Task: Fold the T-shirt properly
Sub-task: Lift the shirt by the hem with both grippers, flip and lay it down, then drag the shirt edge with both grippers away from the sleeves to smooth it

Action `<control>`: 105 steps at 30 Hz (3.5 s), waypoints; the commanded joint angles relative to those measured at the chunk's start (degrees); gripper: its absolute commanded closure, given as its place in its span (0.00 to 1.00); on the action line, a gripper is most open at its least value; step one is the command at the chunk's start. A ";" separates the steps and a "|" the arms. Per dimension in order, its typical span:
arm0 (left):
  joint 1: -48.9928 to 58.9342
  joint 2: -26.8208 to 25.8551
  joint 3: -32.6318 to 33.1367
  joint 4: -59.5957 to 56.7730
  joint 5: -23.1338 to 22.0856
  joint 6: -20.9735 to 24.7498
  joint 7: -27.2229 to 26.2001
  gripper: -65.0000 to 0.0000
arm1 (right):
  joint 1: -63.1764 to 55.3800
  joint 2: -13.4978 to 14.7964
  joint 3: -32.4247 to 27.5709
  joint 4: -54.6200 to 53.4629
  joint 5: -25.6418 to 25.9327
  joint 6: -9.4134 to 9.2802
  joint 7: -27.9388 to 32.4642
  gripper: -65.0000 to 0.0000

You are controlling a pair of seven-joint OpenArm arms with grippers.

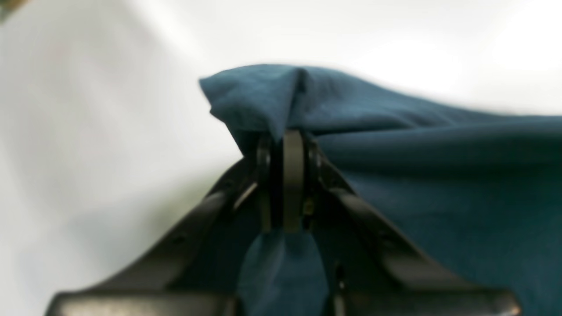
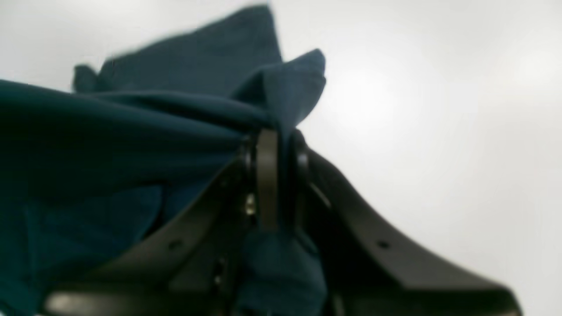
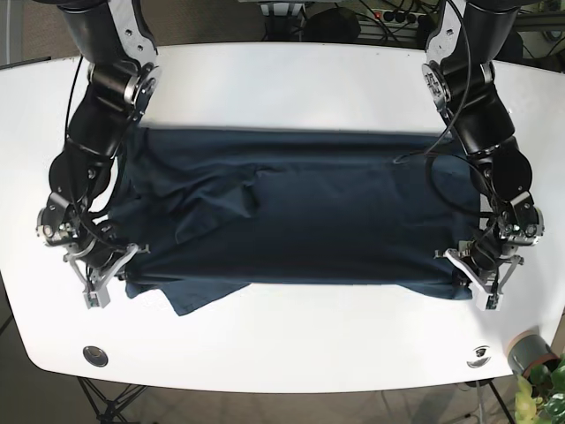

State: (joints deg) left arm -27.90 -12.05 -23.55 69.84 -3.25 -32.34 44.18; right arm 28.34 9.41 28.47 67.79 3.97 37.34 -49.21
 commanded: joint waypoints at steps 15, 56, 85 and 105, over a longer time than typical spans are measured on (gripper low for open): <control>-27.26 -4.34 7.16 6.33 -0.75 0.12 -1.94 1.00 | 34.92 7.60 -11.11 1.09 1.00 -0.29 -9.38 0.97; 15.72 -3.55 -5.86 24.71 -7.26 -3.49 1.57 1.00 | -14.23 -3.91 2.96 39.60 4.34 2.66 -19.67 0.97; 36.47 -3.11 -12.36 25.06 -9.46 -6.39 1.57 1.00 | -35.41 -6.73 8.23 44.43 11.81 2.66 -19.67 0.97; 40.08 -3.37 -13.24 27.43 -9.02 -6.30 2.10 0.69 | -42.89 -7.78 8.94 44.52 11.90 2.66 -19.67 0.48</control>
State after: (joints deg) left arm 12.43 -14.17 -36.38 96.42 -12.01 -39.22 47.13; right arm -13.63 0.84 37.10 110.96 16.32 40.27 -69.52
